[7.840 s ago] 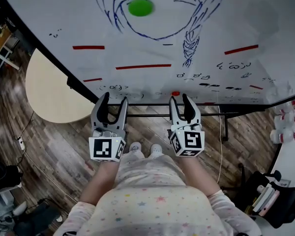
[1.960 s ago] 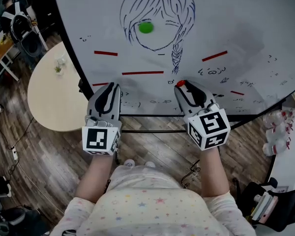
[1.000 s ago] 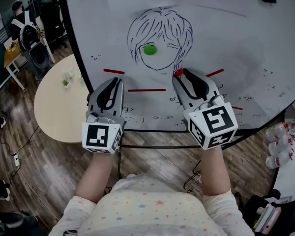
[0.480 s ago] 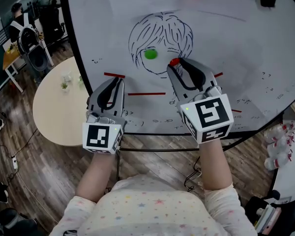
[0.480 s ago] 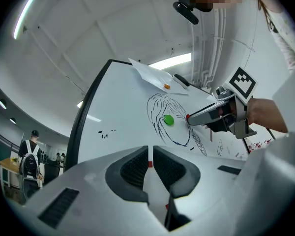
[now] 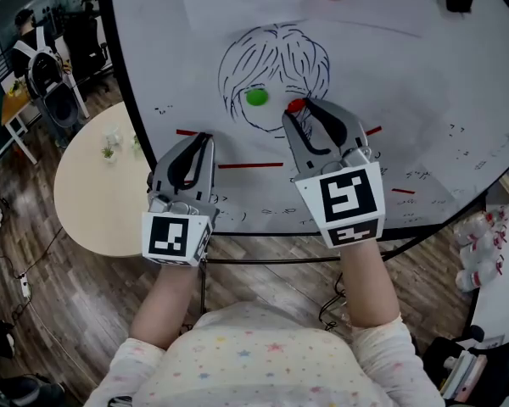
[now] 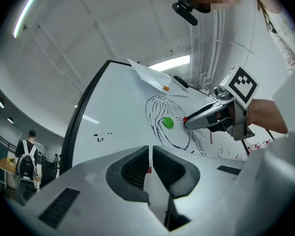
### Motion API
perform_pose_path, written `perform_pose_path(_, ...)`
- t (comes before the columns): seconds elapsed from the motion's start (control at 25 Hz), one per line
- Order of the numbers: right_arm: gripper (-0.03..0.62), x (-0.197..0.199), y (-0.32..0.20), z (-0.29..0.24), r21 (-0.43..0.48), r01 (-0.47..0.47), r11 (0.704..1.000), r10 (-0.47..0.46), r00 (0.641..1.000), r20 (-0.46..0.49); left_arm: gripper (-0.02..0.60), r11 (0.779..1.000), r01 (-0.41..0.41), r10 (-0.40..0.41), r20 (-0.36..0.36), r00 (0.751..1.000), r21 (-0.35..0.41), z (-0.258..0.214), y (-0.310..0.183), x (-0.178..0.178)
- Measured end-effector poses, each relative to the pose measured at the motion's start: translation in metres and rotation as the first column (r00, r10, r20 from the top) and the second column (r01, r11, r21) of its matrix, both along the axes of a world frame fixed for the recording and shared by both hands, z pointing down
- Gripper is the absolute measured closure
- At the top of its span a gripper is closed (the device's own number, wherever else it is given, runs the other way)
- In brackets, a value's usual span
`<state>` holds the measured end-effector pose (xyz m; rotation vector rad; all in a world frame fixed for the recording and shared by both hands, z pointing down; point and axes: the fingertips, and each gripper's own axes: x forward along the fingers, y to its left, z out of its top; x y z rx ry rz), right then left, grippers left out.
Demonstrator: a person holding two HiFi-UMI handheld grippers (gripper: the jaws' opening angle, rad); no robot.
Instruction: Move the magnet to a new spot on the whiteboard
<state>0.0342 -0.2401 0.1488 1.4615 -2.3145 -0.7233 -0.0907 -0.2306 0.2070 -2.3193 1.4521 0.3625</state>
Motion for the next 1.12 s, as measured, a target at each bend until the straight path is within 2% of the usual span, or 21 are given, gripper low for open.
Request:
perform_pose_path(0.6, 0.47, 0.0023, -0.0044, 0.0004, 0.054, -0.087, 0.995, 0.091, 0.994, -0.068, 0.552, 1.0, 0.002, -0.002, -0.002, 1.0, 0.009, 0.001, -0.0031, 0.0)
perform_pose_path(0.96, 0.468, 0.0019, -0.0051, 0.0004, 0.098, -0.13, 0.987, 0.136, 0.989, -0.052, 0.552, 1.0, -0.006, 0.006, -0.001, 1.0, 0.001, 0.0052, -0.0027, 0.0024)
perform_pose_path(1.12, 0.468, 0.0022, -0.0052, -0.0013, 0.117, -0.148, 0.982, 0.158, 0.985, -0.073, 0.552, 1.0, -0.003, 0.003, -0.001, 1.0, -0.002, 0.0063, -0.0024, 0.0007)
